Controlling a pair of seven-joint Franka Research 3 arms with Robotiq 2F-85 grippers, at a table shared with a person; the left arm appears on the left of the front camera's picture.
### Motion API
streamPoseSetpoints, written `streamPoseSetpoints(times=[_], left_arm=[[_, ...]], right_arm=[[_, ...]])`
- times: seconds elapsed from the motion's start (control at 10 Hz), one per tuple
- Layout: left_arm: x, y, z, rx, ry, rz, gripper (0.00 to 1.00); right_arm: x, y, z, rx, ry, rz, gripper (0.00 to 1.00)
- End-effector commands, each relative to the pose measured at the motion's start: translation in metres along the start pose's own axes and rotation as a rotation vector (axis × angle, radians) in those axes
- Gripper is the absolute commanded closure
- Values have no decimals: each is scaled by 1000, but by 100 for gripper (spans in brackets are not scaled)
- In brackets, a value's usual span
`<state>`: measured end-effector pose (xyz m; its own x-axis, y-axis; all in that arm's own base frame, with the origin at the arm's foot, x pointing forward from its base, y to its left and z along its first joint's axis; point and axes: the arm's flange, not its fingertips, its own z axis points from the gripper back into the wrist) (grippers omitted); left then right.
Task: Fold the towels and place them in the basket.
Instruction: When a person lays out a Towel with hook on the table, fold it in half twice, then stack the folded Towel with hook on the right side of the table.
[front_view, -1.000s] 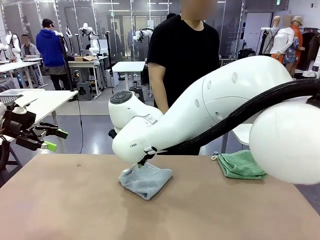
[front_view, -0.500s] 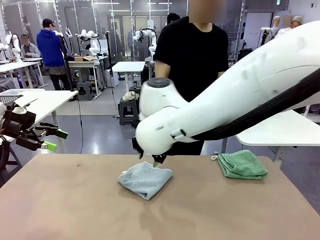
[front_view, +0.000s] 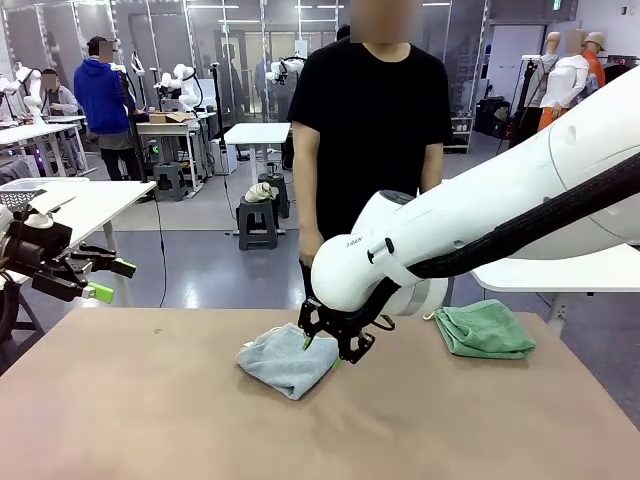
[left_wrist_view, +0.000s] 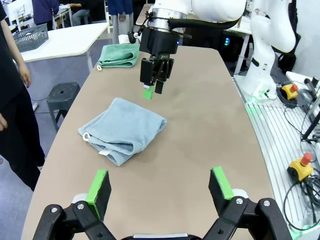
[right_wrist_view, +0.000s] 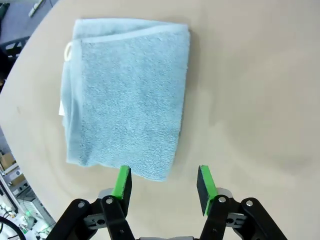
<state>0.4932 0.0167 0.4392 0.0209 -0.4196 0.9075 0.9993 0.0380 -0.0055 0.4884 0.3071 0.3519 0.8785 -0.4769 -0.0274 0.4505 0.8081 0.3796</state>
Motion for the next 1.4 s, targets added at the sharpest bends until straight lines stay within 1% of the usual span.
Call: streamPoseSetpoints(times=[0.0,0.1,0.2,0.3,1.3], left_arm=[[1,-1,1,5,3,-2,0],[1,-1,1,5,3,-2,0],[1,-1,1,5,3,-2,0],[1,-1,1,5,3,-2,0],[1,-1,1,5,3,-2,0]], right_arm=[[-6,-14,3,35,-8,-12,33],[-5,-17,1,29,-15,-13,33],[-1,-16,-3,-7,-36,-17,33],[-2,-9,-3,3,6,-24,33],[-2,-9,-3,3,6,-24,33]])
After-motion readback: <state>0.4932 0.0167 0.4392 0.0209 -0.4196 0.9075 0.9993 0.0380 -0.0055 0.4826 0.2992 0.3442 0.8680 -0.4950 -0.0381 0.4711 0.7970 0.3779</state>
